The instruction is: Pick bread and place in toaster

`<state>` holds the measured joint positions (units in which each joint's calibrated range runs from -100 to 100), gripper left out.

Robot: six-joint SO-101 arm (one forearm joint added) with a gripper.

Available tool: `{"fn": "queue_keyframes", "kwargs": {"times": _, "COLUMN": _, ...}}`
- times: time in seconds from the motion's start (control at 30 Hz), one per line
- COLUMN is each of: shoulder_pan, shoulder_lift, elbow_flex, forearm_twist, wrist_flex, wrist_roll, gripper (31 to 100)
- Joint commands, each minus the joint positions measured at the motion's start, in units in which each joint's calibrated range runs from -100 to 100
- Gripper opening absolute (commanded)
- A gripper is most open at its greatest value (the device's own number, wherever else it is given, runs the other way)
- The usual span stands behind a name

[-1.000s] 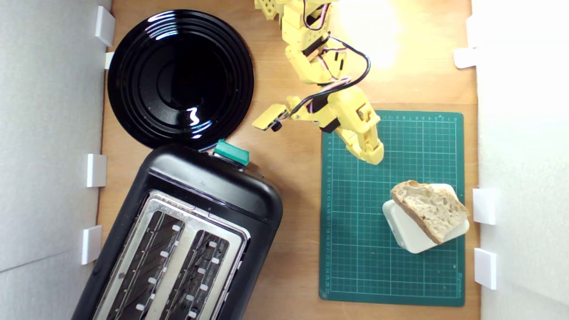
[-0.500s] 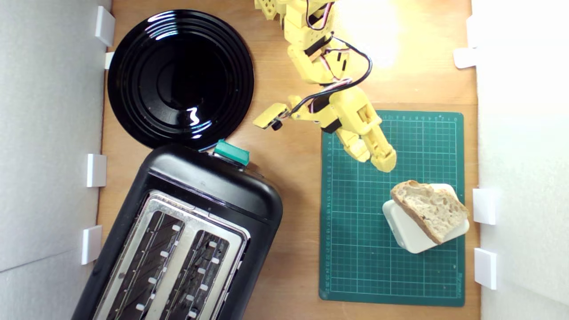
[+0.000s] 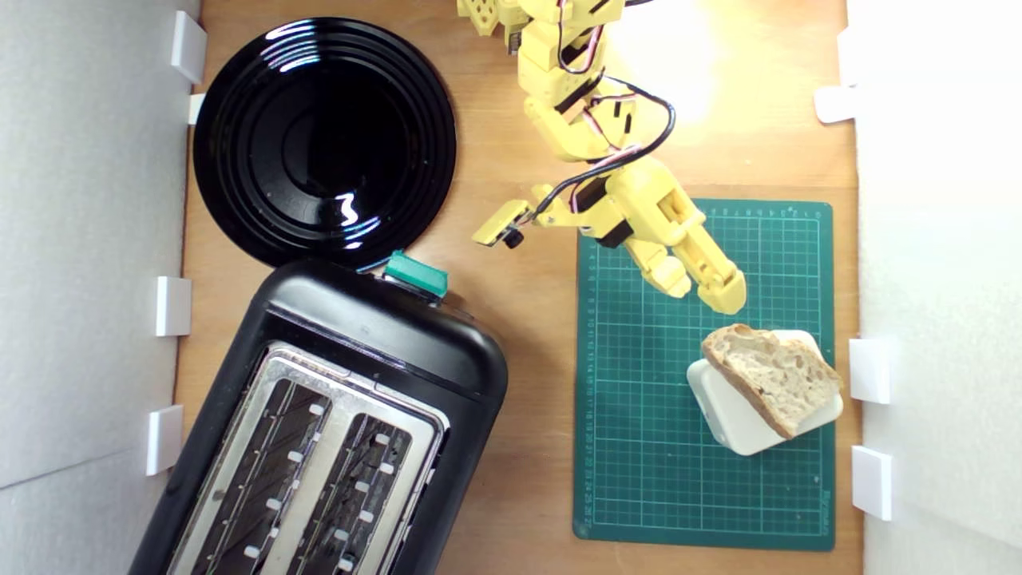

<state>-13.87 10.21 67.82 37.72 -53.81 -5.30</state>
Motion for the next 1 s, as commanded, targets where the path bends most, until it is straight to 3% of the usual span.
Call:
{"fn": "queue_keyframes", "kwargs": {"times": 0.0, "shoulder_pan": -0.6, "shoulder_lift": 0.9, "elbow_flex": -3.8, "forearm_twist": -0.5, "wrist_flex": -2.0, "wrist_roll": 0.4, "gripper": 88.9}}
{"fn": "queue_keyframes", "kwargs": {"times": 0.17, "shoulder_pan": -1.5, "shoulder_lift": 3.5, "elbow_flex": -7.4, "forearm_twist": -0.6, "wrist_flex": -2.1, "wrist_roll": 0.4, "gripper": 88.8}}
{"fn": "queue_keyframes", "kwargs": {"times": 0.47, "shoulder_pan": -5.4, "shoulder_lift": 7.0, "elbow_flex": -9.7, "forearm_twist": -7.3, "wrist_flex": -2.1, "wrist_roll": 4.5, "gripper": 88.8}}
{"fn": "queue_keyframes", "kwargs": {"times": 0.97, "shoulder_pan": -5.6, "shoulder_lift": 11.7, "elbow_flex": -17.2, "forearm_twist": -7.3, "wrist_flex": -1.9, "wrist_roll": 4.6, "gripper": 88.8}}
